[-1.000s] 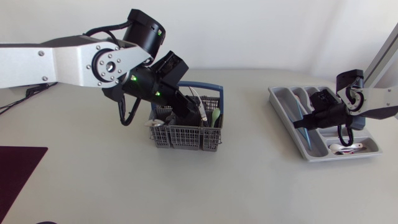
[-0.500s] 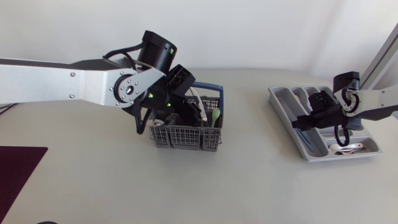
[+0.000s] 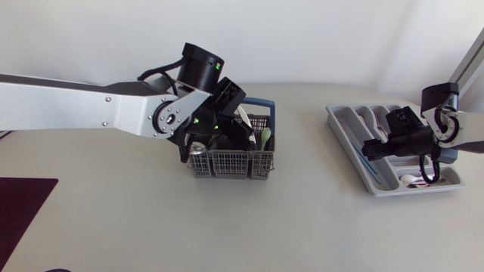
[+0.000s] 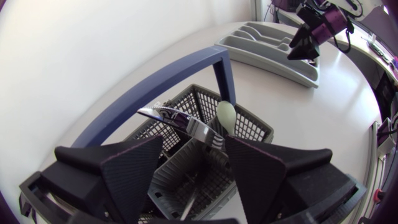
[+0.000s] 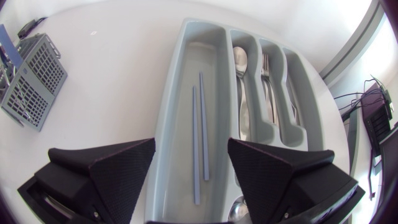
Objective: Sort the cutlery from the basket into the organizer compartments.
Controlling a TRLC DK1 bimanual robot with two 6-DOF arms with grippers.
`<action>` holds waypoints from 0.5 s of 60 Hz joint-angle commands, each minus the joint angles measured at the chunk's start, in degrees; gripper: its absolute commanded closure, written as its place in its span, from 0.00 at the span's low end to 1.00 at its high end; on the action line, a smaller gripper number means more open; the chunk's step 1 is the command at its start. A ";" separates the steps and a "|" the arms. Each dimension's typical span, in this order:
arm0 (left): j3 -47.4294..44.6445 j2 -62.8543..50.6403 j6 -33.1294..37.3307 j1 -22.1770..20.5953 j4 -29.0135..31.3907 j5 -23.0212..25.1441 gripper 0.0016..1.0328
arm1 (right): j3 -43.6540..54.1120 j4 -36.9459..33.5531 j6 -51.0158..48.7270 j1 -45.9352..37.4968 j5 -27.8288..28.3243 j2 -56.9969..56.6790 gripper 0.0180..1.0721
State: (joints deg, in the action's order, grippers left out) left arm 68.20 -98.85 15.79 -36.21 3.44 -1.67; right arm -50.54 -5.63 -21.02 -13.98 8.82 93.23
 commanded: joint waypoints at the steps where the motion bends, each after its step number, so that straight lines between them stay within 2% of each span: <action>1: -2.02 -3.19 -1.20 -1.41 -0.28 -2.02 0.33 | 2.29 0.53 -0.08 0.18 0.23 -1.74 0.17; 14: -4.04 3.31 -0.50 -5.01 0.25 -8.26 0.33 | 3.79 0.88 -0.34 0.27 0.41 -3.85 0.17; 30: -4.48 16.23 -0.24 -5.37 8.25 -9.14 0.33 | 7.04 0.53 -0.87 1.58 1.90 -11.40 0.17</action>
State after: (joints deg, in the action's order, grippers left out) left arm 64.53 -87.85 15.40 -42.06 10.41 -10.17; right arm -45.87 -5.30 -21.19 -13.45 10.00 85.19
